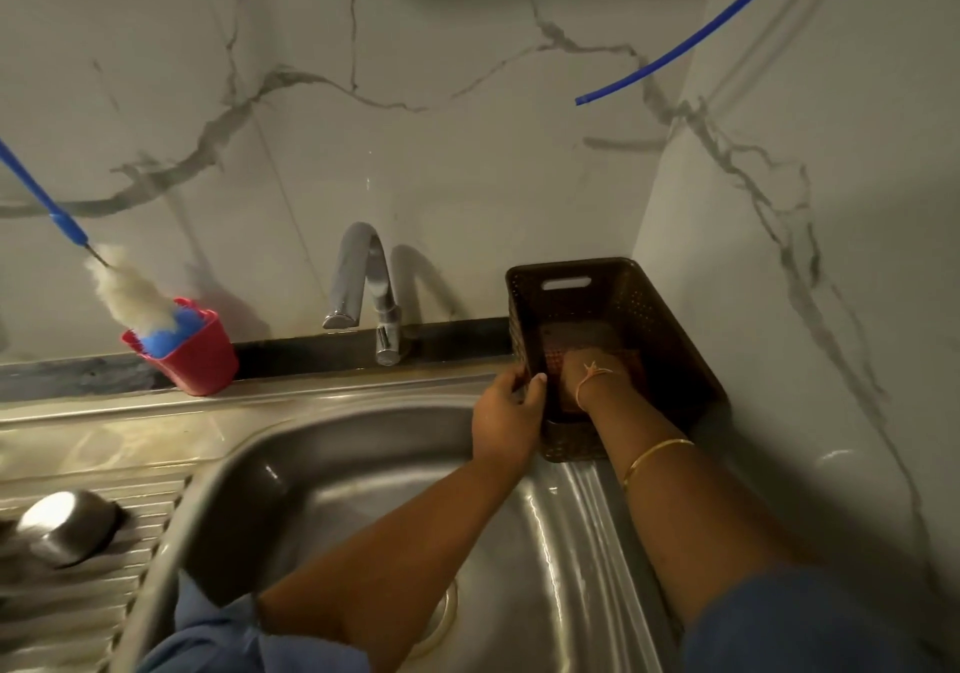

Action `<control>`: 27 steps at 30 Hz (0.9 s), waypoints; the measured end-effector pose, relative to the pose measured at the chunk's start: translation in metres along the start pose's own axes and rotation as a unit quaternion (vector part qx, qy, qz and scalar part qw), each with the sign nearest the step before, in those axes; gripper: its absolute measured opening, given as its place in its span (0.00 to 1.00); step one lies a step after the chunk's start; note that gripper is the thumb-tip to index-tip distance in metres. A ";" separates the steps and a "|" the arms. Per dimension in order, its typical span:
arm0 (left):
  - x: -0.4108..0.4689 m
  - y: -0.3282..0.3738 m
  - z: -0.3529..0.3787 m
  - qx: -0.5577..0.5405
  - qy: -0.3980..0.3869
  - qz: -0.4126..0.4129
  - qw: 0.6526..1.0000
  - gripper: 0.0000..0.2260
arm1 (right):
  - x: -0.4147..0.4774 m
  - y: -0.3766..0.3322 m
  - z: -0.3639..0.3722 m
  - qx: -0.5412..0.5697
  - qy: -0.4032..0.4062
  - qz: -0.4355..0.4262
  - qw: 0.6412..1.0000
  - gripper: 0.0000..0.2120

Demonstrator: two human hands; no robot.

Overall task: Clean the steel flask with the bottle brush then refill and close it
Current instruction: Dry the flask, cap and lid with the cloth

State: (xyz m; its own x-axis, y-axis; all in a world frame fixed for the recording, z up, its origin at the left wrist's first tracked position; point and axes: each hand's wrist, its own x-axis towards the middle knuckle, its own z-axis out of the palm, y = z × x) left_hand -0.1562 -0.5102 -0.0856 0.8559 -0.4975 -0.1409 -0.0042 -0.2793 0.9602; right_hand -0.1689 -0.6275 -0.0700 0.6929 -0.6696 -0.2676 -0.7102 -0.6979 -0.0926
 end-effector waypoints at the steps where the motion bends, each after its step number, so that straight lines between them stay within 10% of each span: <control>1: -0.001 -0.001 -0.001 0.002 -0.004 0.000 1.000 0.13 | -0.002 0.002 -0.001 0.016 0.004 0.003 1.000 0.14; 11: -0.029 0.011 -0.042 0.041 -0.037 0.035 0.998 0.21 | -0.050 0.022 -0.045 0.238 0.186 0.080 0.950 0.15; 21: -0.083 -0.012 -0.125 -0.002 -0.022 0.032 0.999 0.16 | -0.164 -0.046 -0.086 0.405 0.312 -0.025 0.859 0.08; 27: -0.110 -0.036 -0.181 0.030 -0.023 0.048 0.998 0.14 | -0.217 -0.114 -0.040 0.523 0.169 -0.065 0.833 0.07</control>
State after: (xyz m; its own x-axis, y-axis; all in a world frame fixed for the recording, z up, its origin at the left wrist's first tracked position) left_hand -0.1570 -0.2968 -0.0609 0.8250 -0.5617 -0.0616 -0.1173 -0.2770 0.9537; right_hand -0.2334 -0.4133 0.0369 0.6427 -0.7621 0.0779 -0.2239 -0.2841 -0.9323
